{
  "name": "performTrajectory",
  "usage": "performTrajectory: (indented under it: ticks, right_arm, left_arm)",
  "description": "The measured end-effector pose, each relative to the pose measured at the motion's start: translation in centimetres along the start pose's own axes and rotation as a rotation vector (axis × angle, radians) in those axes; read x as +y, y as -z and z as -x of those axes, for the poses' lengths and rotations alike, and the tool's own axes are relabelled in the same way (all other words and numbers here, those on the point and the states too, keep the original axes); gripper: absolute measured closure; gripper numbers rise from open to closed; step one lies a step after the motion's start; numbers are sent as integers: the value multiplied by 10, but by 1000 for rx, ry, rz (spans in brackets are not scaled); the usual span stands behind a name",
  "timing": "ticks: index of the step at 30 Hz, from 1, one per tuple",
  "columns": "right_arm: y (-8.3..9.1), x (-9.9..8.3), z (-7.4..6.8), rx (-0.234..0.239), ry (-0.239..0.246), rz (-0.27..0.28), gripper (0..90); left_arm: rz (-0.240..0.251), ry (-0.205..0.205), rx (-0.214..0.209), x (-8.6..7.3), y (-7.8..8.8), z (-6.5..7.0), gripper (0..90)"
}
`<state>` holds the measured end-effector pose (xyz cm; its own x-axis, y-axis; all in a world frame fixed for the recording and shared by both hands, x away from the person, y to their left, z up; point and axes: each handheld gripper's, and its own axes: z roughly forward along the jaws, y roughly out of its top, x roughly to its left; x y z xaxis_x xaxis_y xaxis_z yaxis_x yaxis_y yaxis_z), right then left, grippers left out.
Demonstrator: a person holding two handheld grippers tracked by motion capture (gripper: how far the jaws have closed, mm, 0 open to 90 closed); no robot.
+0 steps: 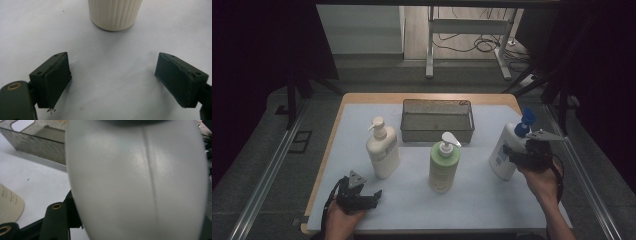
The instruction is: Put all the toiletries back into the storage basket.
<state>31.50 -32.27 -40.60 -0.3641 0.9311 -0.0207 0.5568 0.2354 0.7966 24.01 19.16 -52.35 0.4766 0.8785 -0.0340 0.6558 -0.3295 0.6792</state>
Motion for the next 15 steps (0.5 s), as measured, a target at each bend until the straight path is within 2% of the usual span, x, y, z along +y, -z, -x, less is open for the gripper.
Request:
performTrajectory:
  ticks: [7, 15]
  right_arm:
    - [9, 6, -6, 24, 29, -16, 399]
    - [18, 23, -13, 67, 50, -6, 399]
  left_arm:
    - [0, -3, -1, 0, 0, 0, 124]
    - [0, -3, -1, 0, 0, 0, 124]
